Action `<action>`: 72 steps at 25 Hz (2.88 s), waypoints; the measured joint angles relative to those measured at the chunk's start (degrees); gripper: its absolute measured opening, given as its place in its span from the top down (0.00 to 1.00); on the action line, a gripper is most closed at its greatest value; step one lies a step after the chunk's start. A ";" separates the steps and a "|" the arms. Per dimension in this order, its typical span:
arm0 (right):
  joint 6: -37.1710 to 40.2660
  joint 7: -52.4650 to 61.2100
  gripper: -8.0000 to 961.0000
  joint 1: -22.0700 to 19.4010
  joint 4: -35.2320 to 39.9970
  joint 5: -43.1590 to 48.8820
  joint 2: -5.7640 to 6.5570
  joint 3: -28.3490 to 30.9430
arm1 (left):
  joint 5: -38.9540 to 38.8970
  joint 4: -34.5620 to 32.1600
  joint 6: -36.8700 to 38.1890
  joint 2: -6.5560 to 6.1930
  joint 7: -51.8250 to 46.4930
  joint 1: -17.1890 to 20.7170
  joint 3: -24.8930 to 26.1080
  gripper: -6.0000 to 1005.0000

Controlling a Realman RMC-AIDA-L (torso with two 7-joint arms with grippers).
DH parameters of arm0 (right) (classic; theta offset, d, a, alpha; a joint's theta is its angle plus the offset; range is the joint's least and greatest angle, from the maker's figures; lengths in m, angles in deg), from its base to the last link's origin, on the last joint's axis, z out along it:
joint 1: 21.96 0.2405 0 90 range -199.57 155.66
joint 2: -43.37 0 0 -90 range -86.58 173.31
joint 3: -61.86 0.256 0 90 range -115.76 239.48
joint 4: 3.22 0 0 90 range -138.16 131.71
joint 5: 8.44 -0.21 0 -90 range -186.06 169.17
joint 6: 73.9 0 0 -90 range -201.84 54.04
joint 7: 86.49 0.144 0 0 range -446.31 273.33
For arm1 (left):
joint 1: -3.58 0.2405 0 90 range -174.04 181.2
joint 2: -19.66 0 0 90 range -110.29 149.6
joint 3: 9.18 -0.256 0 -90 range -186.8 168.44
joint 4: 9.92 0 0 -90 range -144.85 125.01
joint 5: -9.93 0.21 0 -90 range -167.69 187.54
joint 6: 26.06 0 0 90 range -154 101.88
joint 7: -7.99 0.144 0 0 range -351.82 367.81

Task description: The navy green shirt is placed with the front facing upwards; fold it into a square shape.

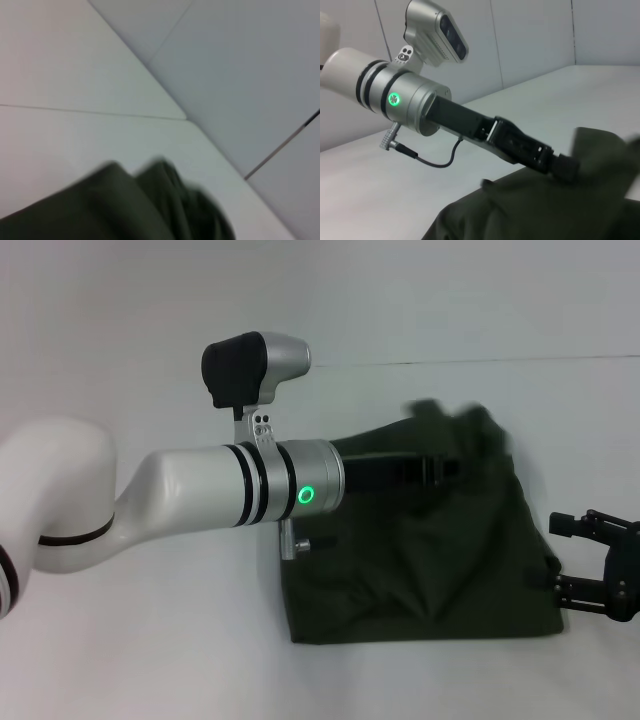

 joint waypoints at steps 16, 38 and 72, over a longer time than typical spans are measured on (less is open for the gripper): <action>3.72 -0.06 0.08 0.30 1.36 -0.20 1.18 5.45 | -4.59 0.36 8.97 -1.75 4.08 1.37 9.15 0.26; -17.80 2.28 0.08 6.28 -8.75 0.15 -0.79 -9.12 | 6.89 0.94 22.57 -2.86 9.68 8.83 30.07 0.11; -41.77 7.74 0.08 12.07 -12.78 -8.09 -0.89 -10.38 | 10.84 1.30 21.69 -2.93 10.20 9.47 32.18 0.12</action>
